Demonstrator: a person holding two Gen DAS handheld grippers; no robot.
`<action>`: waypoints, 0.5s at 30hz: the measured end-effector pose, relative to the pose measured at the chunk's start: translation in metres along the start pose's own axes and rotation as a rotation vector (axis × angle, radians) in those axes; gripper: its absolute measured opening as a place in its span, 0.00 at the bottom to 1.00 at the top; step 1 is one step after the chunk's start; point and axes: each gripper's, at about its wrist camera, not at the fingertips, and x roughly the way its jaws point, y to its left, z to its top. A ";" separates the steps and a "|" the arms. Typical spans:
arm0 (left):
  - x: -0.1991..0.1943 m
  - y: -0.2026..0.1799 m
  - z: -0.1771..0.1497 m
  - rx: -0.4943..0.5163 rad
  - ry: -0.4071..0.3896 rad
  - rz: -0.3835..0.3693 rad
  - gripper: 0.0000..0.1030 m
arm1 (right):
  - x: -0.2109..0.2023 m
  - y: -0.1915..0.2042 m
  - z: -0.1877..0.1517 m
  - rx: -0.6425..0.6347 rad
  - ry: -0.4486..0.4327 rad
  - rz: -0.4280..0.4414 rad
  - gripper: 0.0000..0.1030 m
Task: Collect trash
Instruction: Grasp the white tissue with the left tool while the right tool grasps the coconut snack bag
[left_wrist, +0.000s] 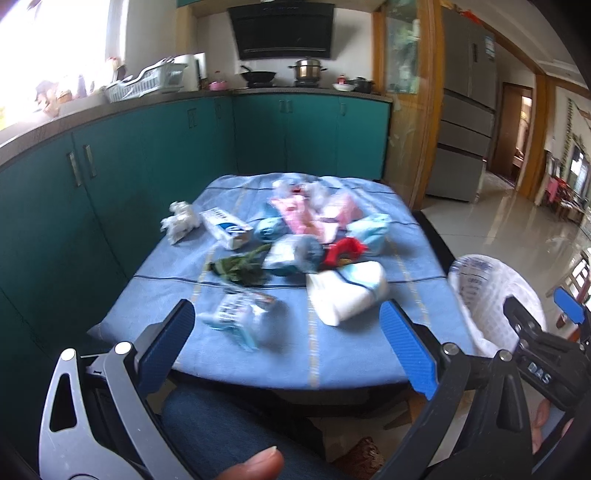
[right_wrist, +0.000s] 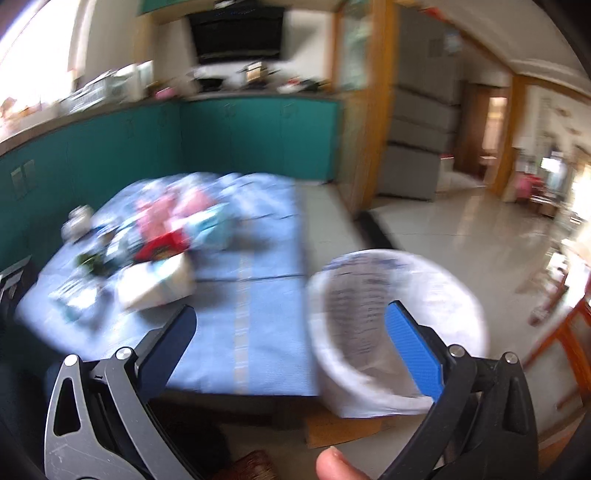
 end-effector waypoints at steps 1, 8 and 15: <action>0.005 0.017 0.001 -0.037 -0.004 0.016 0.97 | 0.010 0.011 0.001 -0.021 0.030 0.024 0.97; 0.040 0.111 0.006 -0.166 0.030 0.221 0.97 | 0.045 0.094 0.012 -0.161 0.101 0.249 0.90; 0.069 0.170 0.028 -0.217 0.047 0.291 0.89 | 0.074 0.190 0.036 -0.259 0.115 0.463 0.85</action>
